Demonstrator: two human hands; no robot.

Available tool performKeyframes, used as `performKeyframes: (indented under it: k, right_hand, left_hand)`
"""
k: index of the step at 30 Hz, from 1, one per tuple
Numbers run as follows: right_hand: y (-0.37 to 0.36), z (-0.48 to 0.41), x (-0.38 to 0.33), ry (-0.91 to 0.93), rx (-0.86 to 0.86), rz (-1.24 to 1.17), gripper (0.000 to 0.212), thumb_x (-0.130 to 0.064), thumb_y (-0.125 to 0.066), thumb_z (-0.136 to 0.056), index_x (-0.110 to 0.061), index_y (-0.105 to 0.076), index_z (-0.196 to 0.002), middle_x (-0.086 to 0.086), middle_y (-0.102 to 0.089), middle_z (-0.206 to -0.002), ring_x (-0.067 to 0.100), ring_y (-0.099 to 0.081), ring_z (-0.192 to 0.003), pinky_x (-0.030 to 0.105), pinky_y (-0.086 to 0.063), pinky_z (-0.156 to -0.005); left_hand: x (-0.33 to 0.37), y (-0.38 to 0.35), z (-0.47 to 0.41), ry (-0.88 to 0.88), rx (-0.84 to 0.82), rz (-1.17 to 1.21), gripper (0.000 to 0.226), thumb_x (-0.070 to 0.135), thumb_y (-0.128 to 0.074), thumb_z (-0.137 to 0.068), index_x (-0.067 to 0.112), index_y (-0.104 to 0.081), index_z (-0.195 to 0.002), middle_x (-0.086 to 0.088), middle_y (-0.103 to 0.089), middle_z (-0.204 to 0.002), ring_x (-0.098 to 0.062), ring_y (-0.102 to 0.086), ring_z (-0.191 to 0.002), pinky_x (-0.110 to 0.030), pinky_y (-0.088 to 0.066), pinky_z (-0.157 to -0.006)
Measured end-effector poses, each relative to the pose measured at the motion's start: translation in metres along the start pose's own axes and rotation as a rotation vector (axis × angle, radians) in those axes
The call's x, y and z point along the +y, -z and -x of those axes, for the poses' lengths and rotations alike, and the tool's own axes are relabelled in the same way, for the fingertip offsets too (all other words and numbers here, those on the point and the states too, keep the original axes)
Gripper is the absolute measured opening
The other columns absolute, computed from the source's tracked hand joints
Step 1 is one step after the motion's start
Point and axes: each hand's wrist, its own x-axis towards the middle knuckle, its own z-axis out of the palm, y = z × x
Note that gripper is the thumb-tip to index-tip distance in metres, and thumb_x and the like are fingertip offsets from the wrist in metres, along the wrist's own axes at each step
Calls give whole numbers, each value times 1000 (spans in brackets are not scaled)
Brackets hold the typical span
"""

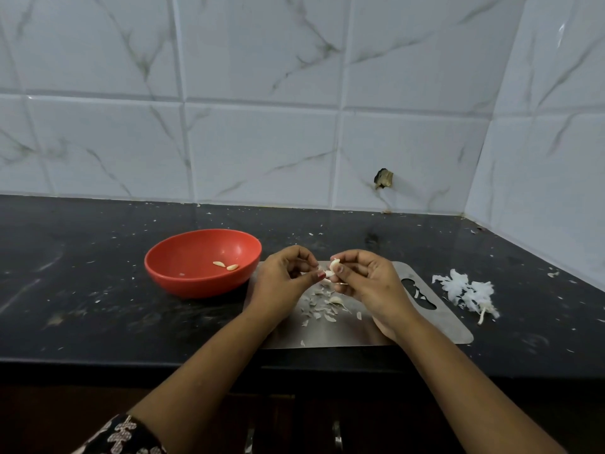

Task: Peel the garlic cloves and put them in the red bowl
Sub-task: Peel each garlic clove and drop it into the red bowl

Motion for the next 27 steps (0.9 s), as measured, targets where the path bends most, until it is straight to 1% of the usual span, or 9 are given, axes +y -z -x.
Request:
performKeyframes:
  k: [3, 6, 8, 12, 14, 16, 19, 24, 27]
  right_hand:
    - [-1, 0, -1, -21, -4, -8, 11, -3, -65, -87, -4, -68, -98, 6, -72, -76, 11, -67, -69, 20, -55, -64]
    - [0, 0, -1, -20, 5, -12, 11, -2, -66, -87, -3, -67, -99, 8, -71, -76, 11, -67, -67, 20, -55, -64]
    - [1, 0, -1, -23, 13, 6, 10, -2, -67, -87, -2, -67, -97, 10, -71, -76, 12, -67, -67, 20, -55, -64]
    - [1, 0, -1, -45, -12, 41, 7, -3, -70, -84, -4, -70, -91, 15, -71, -79, 17, -68, -70, 20, -56, -65]
    - [0, 0, -1, -50, -17, 32, 6, -1, -71, -82, -6, -70, -87, 13, -72, -78, 18, -68, -71, 20, -55, -64]
    - [0, -1, 0, -46, -11, 39, 7, 0, -71, -81, -6, -70, -86, 11, -72, -76, 18, -69, -70, 20, -55, -64]
    - [0, -1, 0, -39, -7, 43, 8, 1, -72, -81, -6, -70, -85, 10, -72, -74, 18, -69, -68, 21, -55, -63]
    - [0, 0, -1, -23, -9, 43, 8, 2, -72, -80, -6, -71, -83, 11, -71, -72, 19, -69, -68, 20, -55, -63]
    - [-1, 0, -1, -20, -19, 45, 8, 3, -71, -81, -4, -70, -85, 10, -71, -72, 18, -69, -67, 20, -56, -62]
  left_hand:
    - [-1, 1, -1, -25, -11, -93, 17, 7, -76, -79, 23, -70, -78, 8, -71, -74, -1, -67, -74, -16, -51, -68]
    - [4, -1, 1, -35, -49, -124, 6, 10, -70, -85, 15, -74, -86, 11, -69, -71, 7, -61, -65, -8, -42, -62]
    - [2, -2, 1, -75, -22, -217, 8, 17, -68, -88, 18, -75, -89, 13, -70, -75, 2, -58, -65, -8, -40, -59]
    - [1, 0, 2, -159, 26, -324, 10, 27, -71, -85, 36, -71, -88, 17, -70, -80, -5, -59, -66, -15, -45, -57]
    - [4, 0, 4, -159, -7, -285, 11, 20, -71, -85, 28, -75, -91, 19, -69, -77, 1, -61, -68, -11, -45, -60]
    - [5, 0, 5, -151, -40, -264, 10, 16, -71, -85, 19, -76, -93, 17, -69, -75, 3, -63, -70, -11, -47, -62]
    - [7, 1, 6, -164, -70, -259, 11, 14, -69, -87, 17, -77, -94, 16, -70, -75, 4, -63, -68, -14, -49, -64]
    - [9, 1, 6, -182, -63, -265, 11, 10, -68, -87, 12, -77, -93, 20, -66, -71, 8, -61, -66, -8, -44, -62]
    - [9, 2, 6, -193, -63, -284, 12, 9, -68, -86, 15, -77, -89, 19, -67, -71, 5, -63, -67, -14, -49, -64]
